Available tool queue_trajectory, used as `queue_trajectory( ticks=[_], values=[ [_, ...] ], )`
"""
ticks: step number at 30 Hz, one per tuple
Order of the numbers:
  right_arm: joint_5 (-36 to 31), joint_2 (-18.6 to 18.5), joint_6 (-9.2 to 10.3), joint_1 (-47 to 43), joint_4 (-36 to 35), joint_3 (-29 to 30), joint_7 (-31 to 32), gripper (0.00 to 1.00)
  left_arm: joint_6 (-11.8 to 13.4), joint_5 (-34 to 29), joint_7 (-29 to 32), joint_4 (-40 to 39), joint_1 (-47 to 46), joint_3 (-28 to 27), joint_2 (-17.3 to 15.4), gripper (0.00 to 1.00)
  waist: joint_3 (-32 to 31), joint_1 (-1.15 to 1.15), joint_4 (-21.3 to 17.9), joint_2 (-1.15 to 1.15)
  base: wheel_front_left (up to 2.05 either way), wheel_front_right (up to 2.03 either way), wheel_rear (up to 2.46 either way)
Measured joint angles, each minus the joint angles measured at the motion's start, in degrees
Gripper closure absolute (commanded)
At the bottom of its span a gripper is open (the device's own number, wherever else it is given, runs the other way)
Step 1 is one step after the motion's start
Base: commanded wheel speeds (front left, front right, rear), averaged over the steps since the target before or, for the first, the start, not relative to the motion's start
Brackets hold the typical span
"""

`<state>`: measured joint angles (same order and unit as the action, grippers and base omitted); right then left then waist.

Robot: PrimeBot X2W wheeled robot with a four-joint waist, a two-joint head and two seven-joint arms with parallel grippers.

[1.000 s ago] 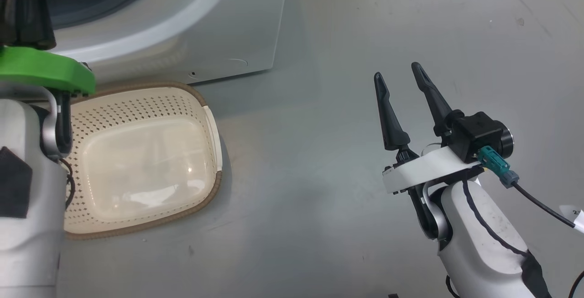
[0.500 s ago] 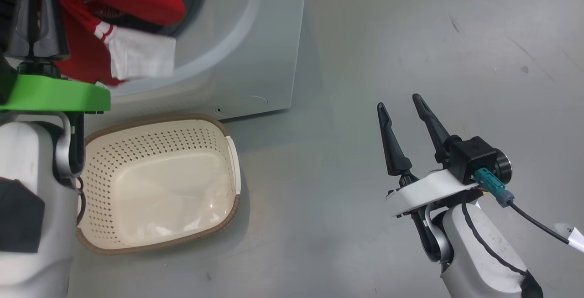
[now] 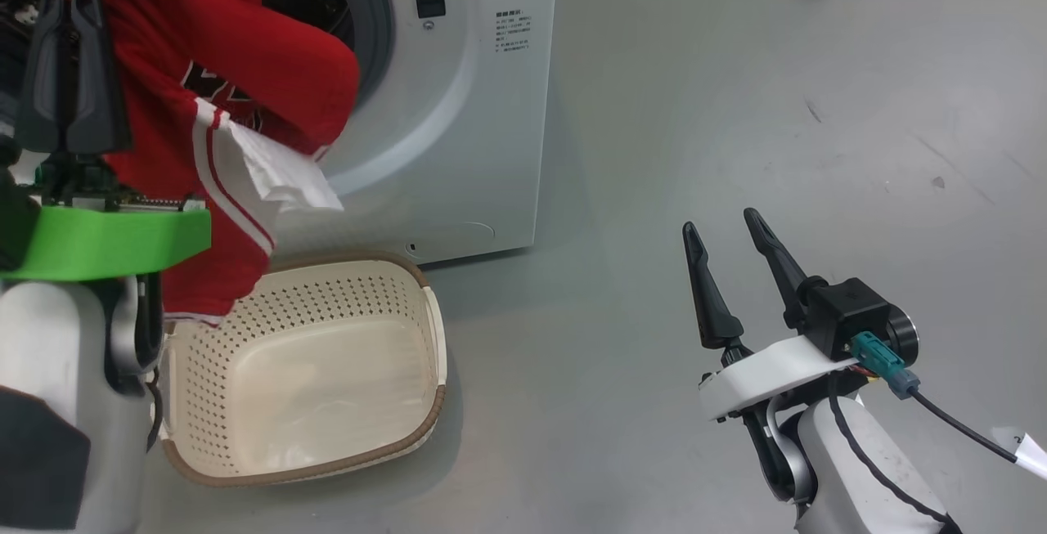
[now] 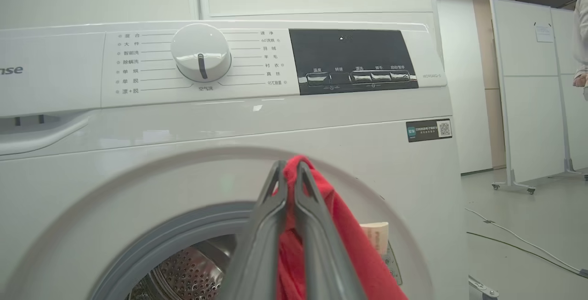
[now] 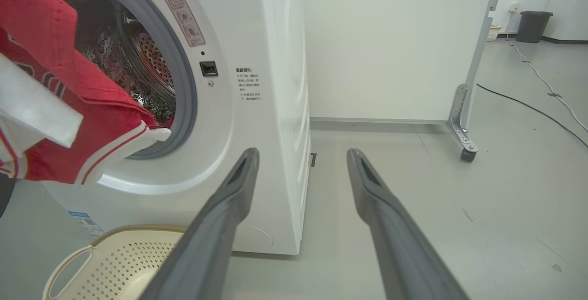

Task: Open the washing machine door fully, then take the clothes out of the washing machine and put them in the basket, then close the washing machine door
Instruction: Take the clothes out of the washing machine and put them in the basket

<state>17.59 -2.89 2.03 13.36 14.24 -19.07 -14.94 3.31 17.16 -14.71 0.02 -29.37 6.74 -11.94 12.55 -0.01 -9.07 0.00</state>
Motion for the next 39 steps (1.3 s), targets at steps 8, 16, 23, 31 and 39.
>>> queue_trajectory(
  ticks=[8, 16, 23, 31, 39],
  values=[
    [0.00, 0.01, -0.20, -1.70, 0.19, 0.44, 0.00, 0.00, 0.98, -0.74, 0.00, -5.28, 4.54, -1.01, -0.01, 1.00, -2.73, 0.00, 0.57, 0.00, 0.00, 0.00, 0.00],
    [-0.01, 0.02, -0.44, -2.36, 0.12, 0.51, 0.00, 0.00, 1.52, -0.67, 1.94, -7.66, 10.76, -1.63, 0.00, 1.00, -3.88, 0.00, 1.00, 0.00, 0.00, 0.00, 0.00],
    [-0.22, 0.02, -0.45, -2.99, -0.43, 0.87, 0.01, 0.00, 2.02, 0.77, 4.71, -7.58, 17.48, -1.46, 0.82, 1.00, -3.28, 0.00, 1.03, 0.00, 0.00, 0.00, 0.00],
    [-0.64, 0.03, -0.47, -3.03, -1.77, 1.29, 0.00, 0.00, 2.19, 3.24, 6.65, -5.43, 21.91, -1.60, 2.47, 1.00, -0.78, 0.00, 0.88, 0.00, 0.00, 0.00, 0.00],
    [-0.81, 0.03, -0.46, -1.06, -4.36, 1.04, 0.00, 0.00, 2.20, 5.71, 7.08, 1.15, 22.57, -3.11, 2.82, 1.00, 4.12, 0.00, 0.03, 0.00, 0.00, 0.00, 0.00]
  ],
)
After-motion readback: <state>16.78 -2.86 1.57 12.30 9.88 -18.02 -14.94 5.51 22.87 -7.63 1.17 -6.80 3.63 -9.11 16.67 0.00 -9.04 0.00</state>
